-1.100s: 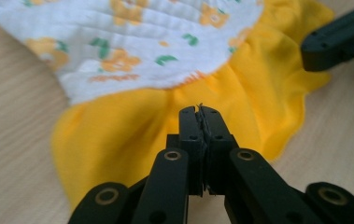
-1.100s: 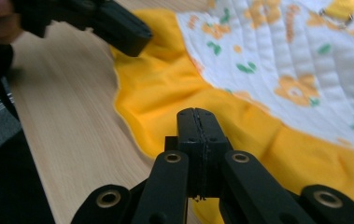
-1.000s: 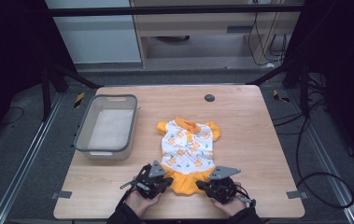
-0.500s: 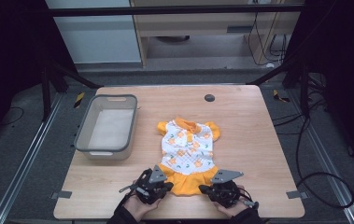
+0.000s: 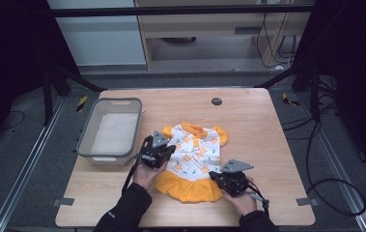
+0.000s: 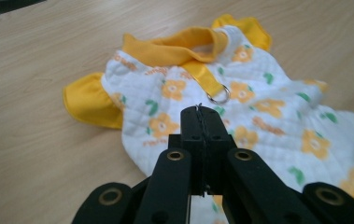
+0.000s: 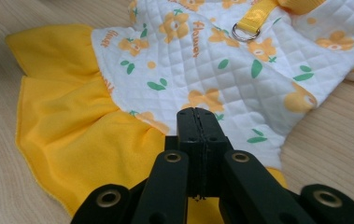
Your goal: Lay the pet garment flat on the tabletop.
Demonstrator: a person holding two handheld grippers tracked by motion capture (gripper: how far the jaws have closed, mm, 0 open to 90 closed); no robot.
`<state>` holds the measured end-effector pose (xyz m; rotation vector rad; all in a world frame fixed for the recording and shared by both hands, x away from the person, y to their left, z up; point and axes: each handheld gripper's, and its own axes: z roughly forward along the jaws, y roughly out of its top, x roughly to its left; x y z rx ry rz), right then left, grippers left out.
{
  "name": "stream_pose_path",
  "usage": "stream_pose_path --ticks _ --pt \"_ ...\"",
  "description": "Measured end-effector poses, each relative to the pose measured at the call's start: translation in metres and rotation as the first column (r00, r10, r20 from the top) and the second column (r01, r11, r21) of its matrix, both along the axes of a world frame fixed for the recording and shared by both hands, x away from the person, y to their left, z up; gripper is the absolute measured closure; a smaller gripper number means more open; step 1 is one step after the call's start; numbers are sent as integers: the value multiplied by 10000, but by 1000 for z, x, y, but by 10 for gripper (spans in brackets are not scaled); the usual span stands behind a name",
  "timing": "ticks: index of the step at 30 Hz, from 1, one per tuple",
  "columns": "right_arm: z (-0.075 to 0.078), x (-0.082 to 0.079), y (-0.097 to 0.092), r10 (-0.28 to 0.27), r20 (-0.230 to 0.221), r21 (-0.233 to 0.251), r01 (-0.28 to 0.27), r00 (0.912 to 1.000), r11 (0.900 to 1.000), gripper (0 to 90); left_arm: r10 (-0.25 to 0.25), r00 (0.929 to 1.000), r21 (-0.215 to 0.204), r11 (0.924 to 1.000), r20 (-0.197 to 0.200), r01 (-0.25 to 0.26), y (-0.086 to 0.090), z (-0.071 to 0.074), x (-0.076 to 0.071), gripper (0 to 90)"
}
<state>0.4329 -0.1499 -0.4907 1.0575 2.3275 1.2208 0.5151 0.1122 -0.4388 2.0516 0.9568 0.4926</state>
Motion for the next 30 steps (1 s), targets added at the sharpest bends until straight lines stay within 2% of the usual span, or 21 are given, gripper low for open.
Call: stream_pose_path --ticks 2,4,8,10,13,15,18,19,22,24,30 --pt "-1 0 2 38 -41 -36 -39 10000 10000 900 149 9999 -95 9998 -69 -150 -7 -3 13 900" --pt "-3 0 3 59 -91 -88 -60 9999 9999 900 295 9995 112 9995 74 -295 -13 -6 24 899" --pt "-7 2 5 64 -191 -263 -69 9998 9996 900 611 9981 358 9975 -23 -609 -22 -17 44 898" --pt "-9 2 6 75 -235 -327 -82 9997 9994 900 750 9971 325 9967 -164 -744 -23 -23 53 898" --pt "-10 2 7 115 -279 -449 -128 9995 9989 900 1196 9913 359 9924 -547 -1178 -20 -40 69 898" --pt "-12 2 8 153 -314 -548 -170 9994 9984 900 1336 9881 434 9905 -767 -1305 -19 -48 74 898" --pt "-12 2 9 132 -413 -638 -158 9991 9978 900 1430 9859 505 9890 -870 -1390 -17 -56 79 899" --pt "-12 2 9 126 -463 -652 -156 9988 9977 900 1440 9865 666 9881 -780 -1389 -18 -58 79 899" --pt "-12 1 9 137 -541 -721 -176 9984 9972 900 1479 9870 774 9867 -626 -1430 -19 -59 80 899" --pt "-12 0 9 118 -560 -740 -159 9984 9971 900 1537 9871 1061 9832 -450 -1482 -20 -60 81 899" --pt "-10 -8 7 362 -801 -824 -428 9961 9957 900 1855 9816 1184 9767 -444 -1792 -23 -59 84 899"
